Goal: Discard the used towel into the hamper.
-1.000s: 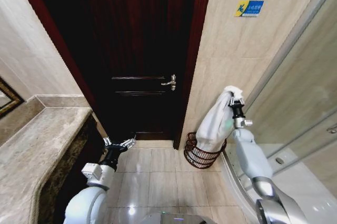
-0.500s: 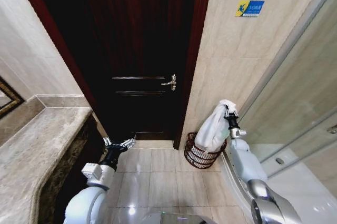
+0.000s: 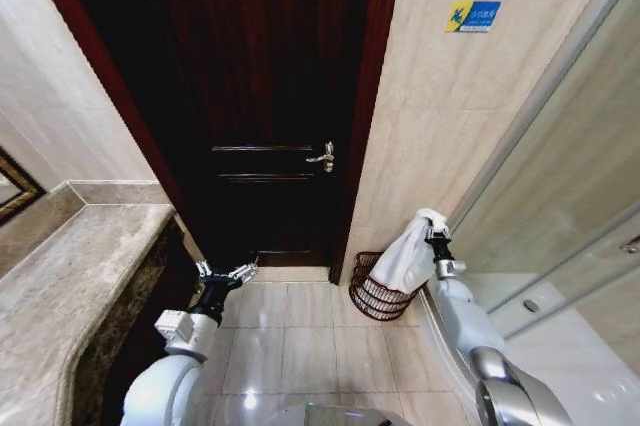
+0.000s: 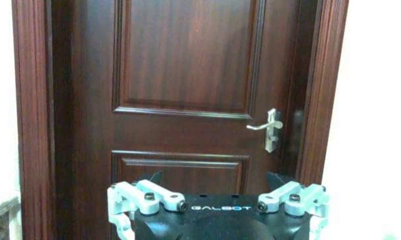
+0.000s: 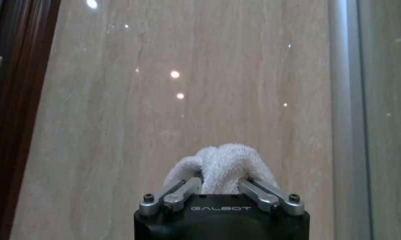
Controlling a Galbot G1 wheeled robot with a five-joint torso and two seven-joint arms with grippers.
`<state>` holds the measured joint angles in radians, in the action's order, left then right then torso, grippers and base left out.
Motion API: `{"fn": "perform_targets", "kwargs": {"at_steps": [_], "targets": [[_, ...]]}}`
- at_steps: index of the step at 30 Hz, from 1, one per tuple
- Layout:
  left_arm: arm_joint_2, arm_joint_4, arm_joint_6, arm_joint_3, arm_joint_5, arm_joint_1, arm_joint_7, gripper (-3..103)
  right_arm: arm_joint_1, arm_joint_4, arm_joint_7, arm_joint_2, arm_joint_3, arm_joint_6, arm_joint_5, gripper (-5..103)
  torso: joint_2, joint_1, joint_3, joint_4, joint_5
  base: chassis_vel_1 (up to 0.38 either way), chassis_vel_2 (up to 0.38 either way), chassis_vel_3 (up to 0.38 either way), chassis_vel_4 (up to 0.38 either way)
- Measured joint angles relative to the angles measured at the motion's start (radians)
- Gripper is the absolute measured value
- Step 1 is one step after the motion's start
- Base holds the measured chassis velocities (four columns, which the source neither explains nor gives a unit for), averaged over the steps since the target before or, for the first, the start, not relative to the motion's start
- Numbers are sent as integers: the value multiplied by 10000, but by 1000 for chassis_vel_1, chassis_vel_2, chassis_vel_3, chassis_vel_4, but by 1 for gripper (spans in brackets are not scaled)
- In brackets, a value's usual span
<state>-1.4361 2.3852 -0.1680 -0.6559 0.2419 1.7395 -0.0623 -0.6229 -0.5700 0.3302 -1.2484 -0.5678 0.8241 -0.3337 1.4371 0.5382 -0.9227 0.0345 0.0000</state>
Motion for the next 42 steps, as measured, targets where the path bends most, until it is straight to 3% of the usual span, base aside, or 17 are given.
{"fn": "perform_targets", "kwargs": {"at_steps": [15,27,42], "targets": [[0,0,0,0,0,0,0,100,-184,425,116,-382,6,-10,262,8,0,0,0,1,0,0,0,0,0],[0,0,0,0,0,0,0,100,-586,159,-257,-473,-129,-14,914,8,0,0,-1,0,0,0,0,0,0],[-1,0,0,0,0,0,0,100,-876,67,-307,-394,-150,-14,817,8,-2,3,-1,2,3,-59,65,58,-64]]}}
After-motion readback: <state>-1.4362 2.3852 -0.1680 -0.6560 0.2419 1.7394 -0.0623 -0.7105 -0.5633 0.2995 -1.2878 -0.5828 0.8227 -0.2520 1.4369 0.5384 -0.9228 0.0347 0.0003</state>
